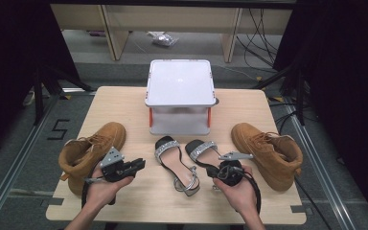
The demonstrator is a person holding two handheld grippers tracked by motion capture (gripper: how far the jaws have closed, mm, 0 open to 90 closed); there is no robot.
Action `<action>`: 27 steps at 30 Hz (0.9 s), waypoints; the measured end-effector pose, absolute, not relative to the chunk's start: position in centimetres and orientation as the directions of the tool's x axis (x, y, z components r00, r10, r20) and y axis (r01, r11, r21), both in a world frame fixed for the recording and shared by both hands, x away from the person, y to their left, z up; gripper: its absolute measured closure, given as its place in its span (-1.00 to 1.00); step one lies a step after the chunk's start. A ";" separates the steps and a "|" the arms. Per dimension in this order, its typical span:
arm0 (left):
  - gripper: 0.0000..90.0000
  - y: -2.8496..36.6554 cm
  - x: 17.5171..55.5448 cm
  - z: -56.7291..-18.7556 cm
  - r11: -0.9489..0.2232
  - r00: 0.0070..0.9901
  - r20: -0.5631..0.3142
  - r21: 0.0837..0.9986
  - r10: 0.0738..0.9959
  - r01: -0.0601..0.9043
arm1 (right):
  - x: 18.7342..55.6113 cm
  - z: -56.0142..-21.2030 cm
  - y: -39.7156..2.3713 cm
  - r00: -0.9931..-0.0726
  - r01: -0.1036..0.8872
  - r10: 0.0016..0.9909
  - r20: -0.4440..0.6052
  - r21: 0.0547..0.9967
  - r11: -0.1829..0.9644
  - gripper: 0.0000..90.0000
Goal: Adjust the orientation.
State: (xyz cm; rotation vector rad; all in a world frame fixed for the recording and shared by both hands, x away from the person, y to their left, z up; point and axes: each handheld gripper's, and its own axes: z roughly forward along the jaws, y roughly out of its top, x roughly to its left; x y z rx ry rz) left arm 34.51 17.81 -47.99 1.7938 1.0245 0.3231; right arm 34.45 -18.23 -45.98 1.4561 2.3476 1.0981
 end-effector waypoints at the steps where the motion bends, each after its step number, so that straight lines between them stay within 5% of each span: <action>1: 0.85 17.7 34.6 -48.2 -0.143 0.608 -0.234 0.851 0.758 0.505 | 34.8 -46.0 -18.3 -0.522 0.694 0.827 0.206 0.667 0.272 1.00; 5: 0.99 16.5 35.0 -48.9 -0.170 0.620 -0.254 0.824 0.742 0.541 | 35.6 -45.9 -17.9 -0.522 0.724 0.827 0.212 0.623 0.297 1.00; 16: 0.99 13.2 35.9 -50.4 -0.294 0.676 -0.221 0.775 0.703 0.559 | 35.9 -46.2 -15.9 -0.524 0.747 0.831 0.184 0.568 0.346 1.00; 27: 0.99 11.1 36.7 -50.9 -0.294 0.673 -0.232 0.766 0.703 0.572 | 36.2 -47.3 -14.3 -0.549 0.750 0.817 0.177 0.536 0.388 1.00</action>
